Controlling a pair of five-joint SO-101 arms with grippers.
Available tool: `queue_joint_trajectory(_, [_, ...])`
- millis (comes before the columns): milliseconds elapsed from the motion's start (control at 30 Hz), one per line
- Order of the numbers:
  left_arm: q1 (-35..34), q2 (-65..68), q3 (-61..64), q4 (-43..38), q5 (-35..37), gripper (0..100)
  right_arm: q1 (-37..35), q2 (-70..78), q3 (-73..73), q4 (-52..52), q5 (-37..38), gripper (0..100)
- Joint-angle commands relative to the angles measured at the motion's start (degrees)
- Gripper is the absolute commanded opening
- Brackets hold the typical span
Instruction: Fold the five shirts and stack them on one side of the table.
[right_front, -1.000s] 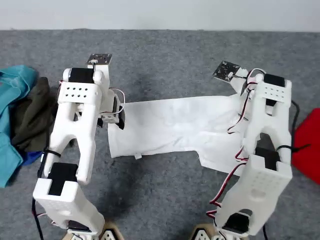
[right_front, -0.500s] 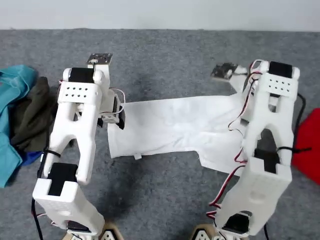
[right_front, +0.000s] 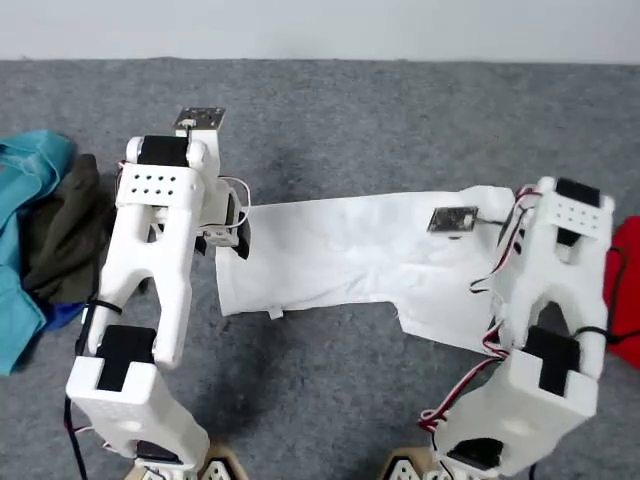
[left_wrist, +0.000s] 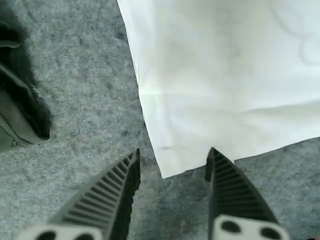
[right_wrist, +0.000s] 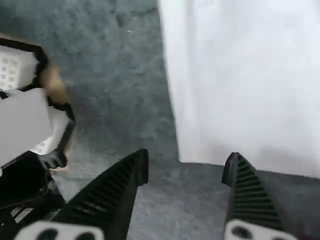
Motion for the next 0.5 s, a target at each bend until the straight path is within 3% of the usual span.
queue_joint_trajectory(0, [0.4, -3.3, -0.1, 1.7, 0.5, 20, 0.9, -2.7, 0.6, 0.2, 0.7, 25.6])
queue_joint_trajectory(467, [0.4, -2.9, -0.1, 1.7, 0.5, 20, 4.4, 5.6, 6.5, -7.4, 0.8, 25.6])
